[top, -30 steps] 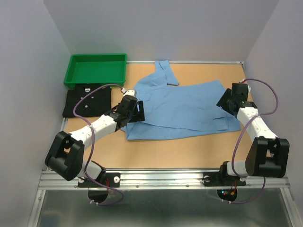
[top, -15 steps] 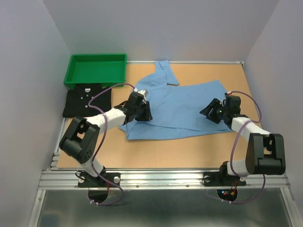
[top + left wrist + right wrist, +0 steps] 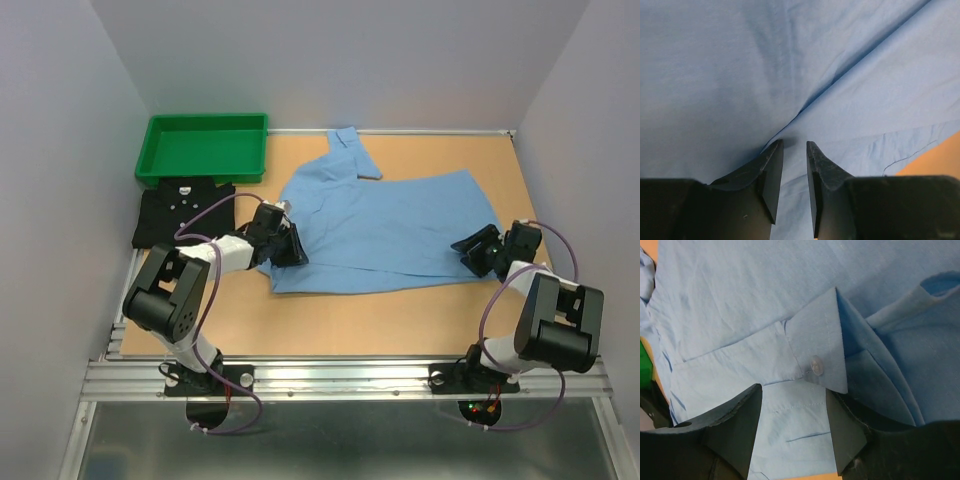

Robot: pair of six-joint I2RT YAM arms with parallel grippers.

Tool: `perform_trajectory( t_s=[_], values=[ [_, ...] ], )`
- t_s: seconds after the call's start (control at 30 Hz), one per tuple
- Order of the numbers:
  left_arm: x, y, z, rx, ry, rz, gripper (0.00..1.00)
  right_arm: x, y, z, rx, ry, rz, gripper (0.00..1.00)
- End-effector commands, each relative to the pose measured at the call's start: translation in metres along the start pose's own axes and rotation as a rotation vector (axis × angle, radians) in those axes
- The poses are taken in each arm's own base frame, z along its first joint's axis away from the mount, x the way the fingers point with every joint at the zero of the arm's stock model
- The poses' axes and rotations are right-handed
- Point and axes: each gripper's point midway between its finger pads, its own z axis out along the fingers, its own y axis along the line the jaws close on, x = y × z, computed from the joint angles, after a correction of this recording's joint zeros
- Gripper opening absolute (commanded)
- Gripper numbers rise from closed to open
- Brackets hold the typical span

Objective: Fold and stack the long sleeve shirts
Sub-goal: Fold the shirt

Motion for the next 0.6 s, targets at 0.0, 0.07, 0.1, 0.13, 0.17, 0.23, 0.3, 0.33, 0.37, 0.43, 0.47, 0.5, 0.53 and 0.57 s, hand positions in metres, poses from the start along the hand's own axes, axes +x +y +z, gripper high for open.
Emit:
perform_trajectory(
  t_s=[0.0, 0.07, 0.1, 0.13, 0.17, 0.23, 0.3, 0.33, 0.37, 0.43, 0.47, 0.5, 0.53, 0.57],
  values=[
    [0.014, 0.030, -0.011, -0.092, 0.023, -0.009, 0.38, -0.006, -0.064, -0.007, 0.218, -0.088, 0.108, 0.60],
    [0.017, 0.034, -0.012, -0.095, 0.031, -0.006, 0.38, -0.009, -0.072, -0.011, 0.255, -0.115, 0.133, 0.61],
    [0.023, 0.037, -0.014, -0.105, 0.056, -0.008, 0.38, -0.009, -0.073, -0.012, 0.270, -0.119, 0.142, 0.61],
    [0.029, 0.038, -0.016, -0.100, 0.081, 0.003, 0.38, -0.003, -0.078, -0.016, 0.300, -0.102, 0.159, 0.61],
    [0.031, 0.041, -0.017, -0.106, 0.091, 0.004, 0.38, -0.001, -0.080, -0.018, 0.313, -0.100, 0.163, 0.61],
    [0.038, 0.044, -0.021, -0.115, 0.113, 0.015, 0.38, 0.007, -0.081, -0.023, 0.324, -0.068, 0.160, 0.62],
    [0.041, 0.045, -0.026, -0.116, 0.121, 0.018, 0.38, 0.009, -0.077, -0.029, 0.317, -0.059, 0.141, 0.63],
    [0.049, 0.049, -0.029, -0.123, 0.150, 0.026, 0.38, 0.010, -0.075, -0.036, 0.321, -0.054, 0.124, 0.63],
    [0.052, 0.051, -0.031, -0.127, 0.159, 0.027, 0.39, 0.008, -0.075, -0.040, 0.333, -0.057, 0.112, 0.64],
    [0.061, 0.055, -0.041, -0.136, 0.180, 0.029, 0.39, 0.013, -0.076, -0.052, 0.362, -0.032, 0.083, 0.64],
    [0.062, 0.057, -0.045, -0.142, 0.185, 0.031, 0.39, 0.010, -0.074, -0.057, 0.365, -0.038, 0.066, 0.64],
    [0.058, 0.054, -0.053, -0.133, 0.169, 0.054, 0.39, 0.003, -0.064, -0.065, 0.348, -0.062, 0.039, 0.65],
    [0.060, 0.055, -0.059, -0.145, 0.178, 0.061, 0.40, -0.003, -0.058, -0.070, 0.334, -0.075, -0.005, 0.66],
    [0.058, 0.052, -0.063, -0.135, 0.168, 0.061, 0.40, -0.008, -0.051, -0.073, 0.322, -0.090, -0.034, 0.67]
  ],
)
